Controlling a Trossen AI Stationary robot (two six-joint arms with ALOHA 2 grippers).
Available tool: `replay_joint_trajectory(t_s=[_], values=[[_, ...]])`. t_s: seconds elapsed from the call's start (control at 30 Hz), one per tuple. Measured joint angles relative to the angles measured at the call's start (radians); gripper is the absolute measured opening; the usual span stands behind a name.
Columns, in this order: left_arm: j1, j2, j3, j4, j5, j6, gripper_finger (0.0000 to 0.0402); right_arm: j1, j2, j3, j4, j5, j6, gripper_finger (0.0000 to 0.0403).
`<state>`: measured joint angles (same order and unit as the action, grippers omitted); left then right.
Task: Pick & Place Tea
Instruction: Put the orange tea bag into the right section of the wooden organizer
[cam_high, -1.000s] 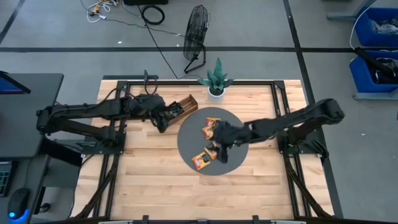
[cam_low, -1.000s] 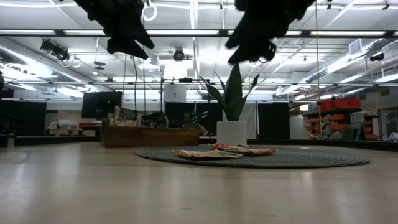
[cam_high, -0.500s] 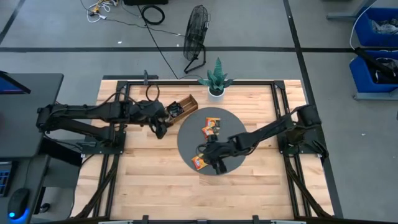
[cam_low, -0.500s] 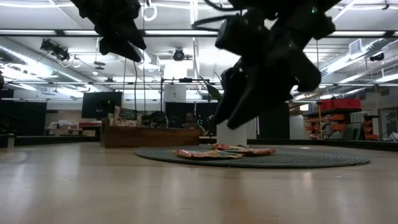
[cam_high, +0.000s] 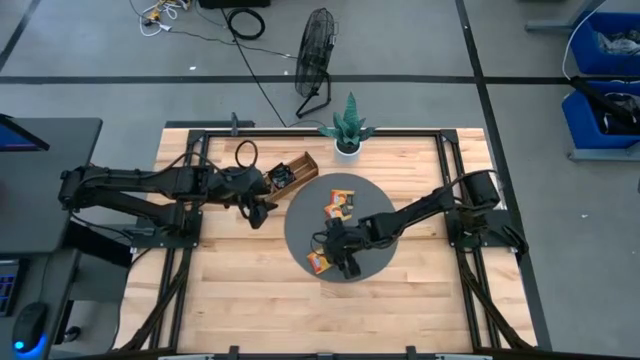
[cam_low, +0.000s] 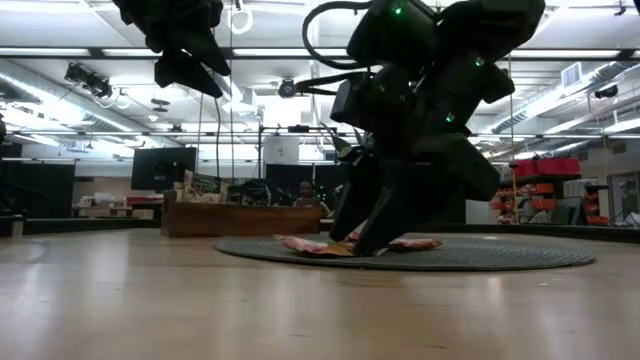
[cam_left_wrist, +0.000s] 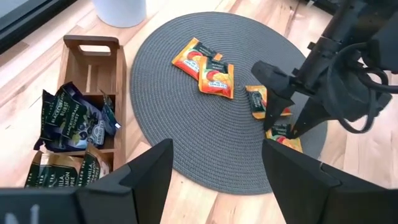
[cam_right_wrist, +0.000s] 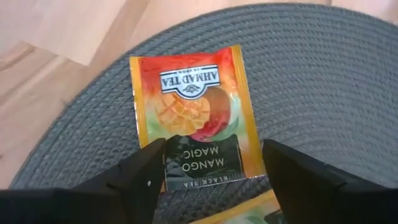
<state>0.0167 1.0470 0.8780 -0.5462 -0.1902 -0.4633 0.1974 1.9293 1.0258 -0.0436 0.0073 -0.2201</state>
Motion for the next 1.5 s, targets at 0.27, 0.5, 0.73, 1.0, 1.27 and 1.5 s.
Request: replay_joint_trajectory(t_s=[0.27, 0.5, 0.73, 1.0, 1.27, 1.5], values=[[0.001, 0.000, 0.000, -0.005, 0.000, -0.005, 0.0250, -0.003, 0.006, 0.000, 0.006, -0.009, -0.048, 0.0195], [0.001, 0.000, 0.000, -0.005, 0.000, -0.006, 0.0250, -0.007, 0.006, -0.001, -0.005, -0.023, -0.052, 0.0071], [0.001, 0.000, 0.000, -0.005, 0.000, -0.007, 0.0250, -0.007, -0.015, -0.005, -0.020, -0.031, -0.030, 0.0018], [0.001, 0.000, 0.000, -0.004, 0.000, -0.007, 0.0250, -0.014, -0.072, -0.006, -0.025, -0.051, 0.017, 0.0170], [0.001, 0.000, 0.000, -0.004, 0.000, -0.010, 0.0250, -0.036, -0.030, -0.004, -0.067, -0.093, 0.018, 0.0298], [0.001, 0.001, 0.000, -0.001, 0.000, -0.025, 0.0250, -0.041, -0.015, -0.002, -0.065, -0.108, -0.025, 0.0251]])
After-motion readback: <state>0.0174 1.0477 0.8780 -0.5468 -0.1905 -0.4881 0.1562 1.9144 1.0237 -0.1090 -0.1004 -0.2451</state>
